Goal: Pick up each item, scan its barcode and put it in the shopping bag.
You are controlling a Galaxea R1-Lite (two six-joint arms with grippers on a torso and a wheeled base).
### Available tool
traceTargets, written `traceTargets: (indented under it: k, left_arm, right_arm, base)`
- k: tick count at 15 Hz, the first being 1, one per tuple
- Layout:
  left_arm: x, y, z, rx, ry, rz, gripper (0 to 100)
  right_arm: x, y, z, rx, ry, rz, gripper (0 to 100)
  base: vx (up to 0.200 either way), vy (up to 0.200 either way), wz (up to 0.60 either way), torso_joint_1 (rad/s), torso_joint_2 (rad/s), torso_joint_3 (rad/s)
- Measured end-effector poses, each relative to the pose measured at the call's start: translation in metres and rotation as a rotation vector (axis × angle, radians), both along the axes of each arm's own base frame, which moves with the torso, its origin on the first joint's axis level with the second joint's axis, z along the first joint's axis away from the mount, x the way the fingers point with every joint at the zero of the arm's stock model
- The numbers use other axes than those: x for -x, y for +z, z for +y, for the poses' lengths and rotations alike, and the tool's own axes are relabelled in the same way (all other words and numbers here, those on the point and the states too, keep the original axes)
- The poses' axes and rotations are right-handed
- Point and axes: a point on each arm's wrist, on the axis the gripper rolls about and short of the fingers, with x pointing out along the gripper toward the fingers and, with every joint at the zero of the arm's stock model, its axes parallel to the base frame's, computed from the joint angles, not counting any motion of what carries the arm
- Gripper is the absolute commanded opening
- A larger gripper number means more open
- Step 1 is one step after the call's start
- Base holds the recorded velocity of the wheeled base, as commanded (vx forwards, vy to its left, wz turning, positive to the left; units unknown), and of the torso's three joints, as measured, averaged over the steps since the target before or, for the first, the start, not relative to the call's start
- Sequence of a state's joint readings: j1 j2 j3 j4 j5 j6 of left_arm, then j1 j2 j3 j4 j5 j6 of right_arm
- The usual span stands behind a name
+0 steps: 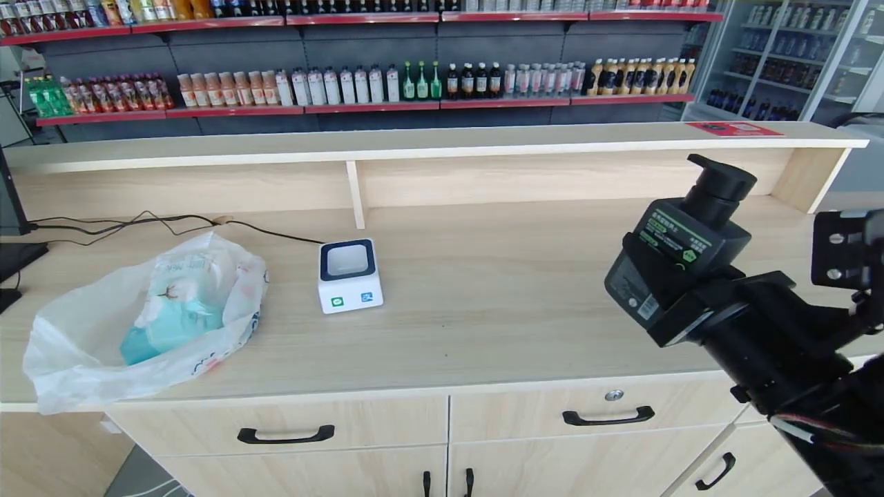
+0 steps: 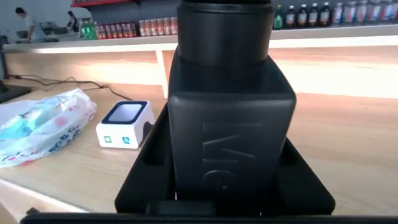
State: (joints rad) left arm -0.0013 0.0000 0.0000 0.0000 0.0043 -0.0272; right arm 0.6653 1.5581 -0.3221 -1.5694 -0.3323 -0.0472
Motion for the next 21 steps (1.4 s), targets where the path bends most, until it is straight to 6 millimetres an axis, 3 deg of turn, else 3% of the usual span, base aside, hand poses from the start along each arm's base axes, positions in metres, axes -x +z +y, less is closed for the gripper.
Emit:
traceTargets:
  k: [3,7,13,21]
  left_arm:
    - [0.0,0.0,0.0,0.001,-0.001,0.0,100]
    - [0.0,0.0,0.0,0.001,0.0,0.0,100]
    - [0.0,0.0,0.0,0.005,0.0,0.0,100]
    - [0.0,0.0,0.0,0.006,0.001,-0.001,100]
  right_arm:
    - [-0.013,0.006,-0.024,-0.017,-0.127,-0.021,0]
    - [-0.024,0.006,-0.039,-0.02,-0.208,-0.023,0]
    - [-0.039,0.012,-0.03,-0.044,-0.197,-0.039,0]
    - [-0.043,0.011,-0.022,-0.071,-0.165,-0.035,0]
  base:
    - [0.0,0.0,0.0,0.0,0.0,0.0]
    - [0.0,0.05,0.0,0.001,0.0,0.001]
    - [0.0,0.2,0.0,0.002,0.0,0.009]
    - [0.0,0.2,0.0,0.0,0.0,0.002]
